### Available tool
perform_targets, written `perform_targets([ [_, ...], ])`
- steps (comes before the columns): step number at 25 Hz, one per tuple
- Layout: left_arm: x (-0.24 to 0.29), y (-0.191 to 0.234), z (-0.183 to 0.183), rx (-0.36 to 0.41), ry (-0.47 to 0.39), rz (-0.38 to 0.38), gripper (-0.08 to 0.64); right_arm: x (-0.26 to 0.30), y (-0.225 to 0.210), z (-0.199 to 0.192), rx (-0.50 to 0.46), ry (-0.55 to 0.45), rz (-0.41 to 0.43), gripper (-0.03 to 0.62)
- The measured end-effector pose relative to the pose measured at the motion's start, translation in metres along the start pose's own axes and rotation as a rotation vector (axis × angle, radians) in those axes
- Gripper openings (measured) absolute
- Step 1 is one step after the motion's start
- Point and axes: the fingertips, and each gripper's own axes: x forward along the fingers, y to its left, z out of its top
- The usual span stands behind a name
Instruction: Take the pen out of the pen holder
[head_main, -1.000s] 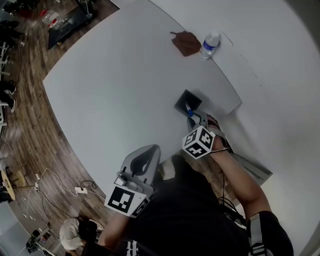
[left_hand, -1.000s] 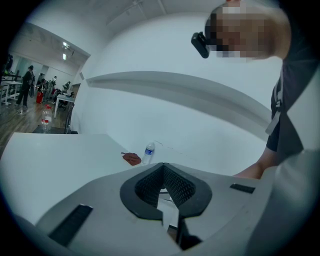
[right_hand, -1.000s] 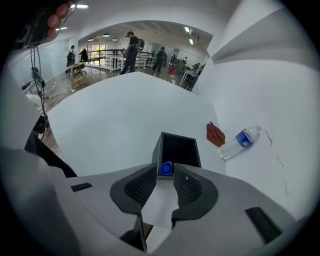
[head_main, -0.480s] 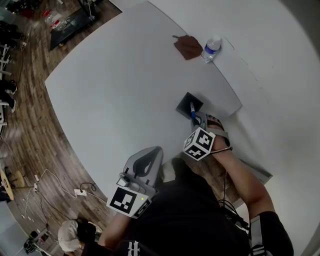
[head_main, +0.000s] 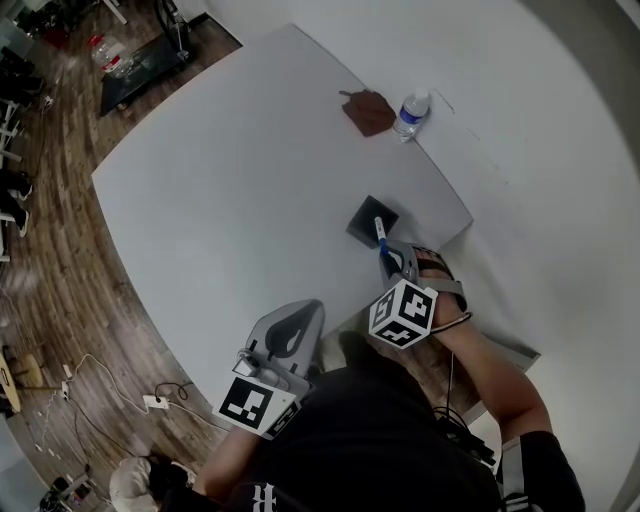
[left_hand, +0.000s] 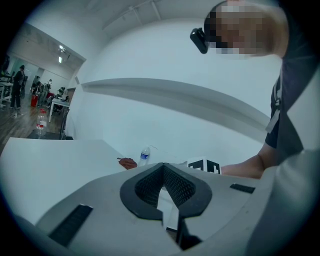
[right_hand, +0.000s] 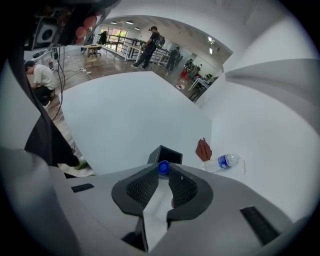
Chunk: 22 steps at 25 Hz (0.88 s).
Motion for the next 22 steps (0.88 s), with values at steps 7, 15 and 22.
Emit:
perform_targets([
  [7,-0.016,-0.012,0.003,0.047,0.011,-0.054,0.006,-0.035,0.008,0.016,0.02,-0.026,-0.049,0.067],
  [15,-0.033,-0.026,0.01,0.083,-0.011,-0.117,0.006,-0.084,0.014,0.033,0.056,-0.049,-0.111,0.069],
  [22,-0.055,-0.035,0.012,0.112,-0.018,-0.16,0.006,-0.124,0.033,0.053,0.07,-0.069,-0.159,0.067],
])
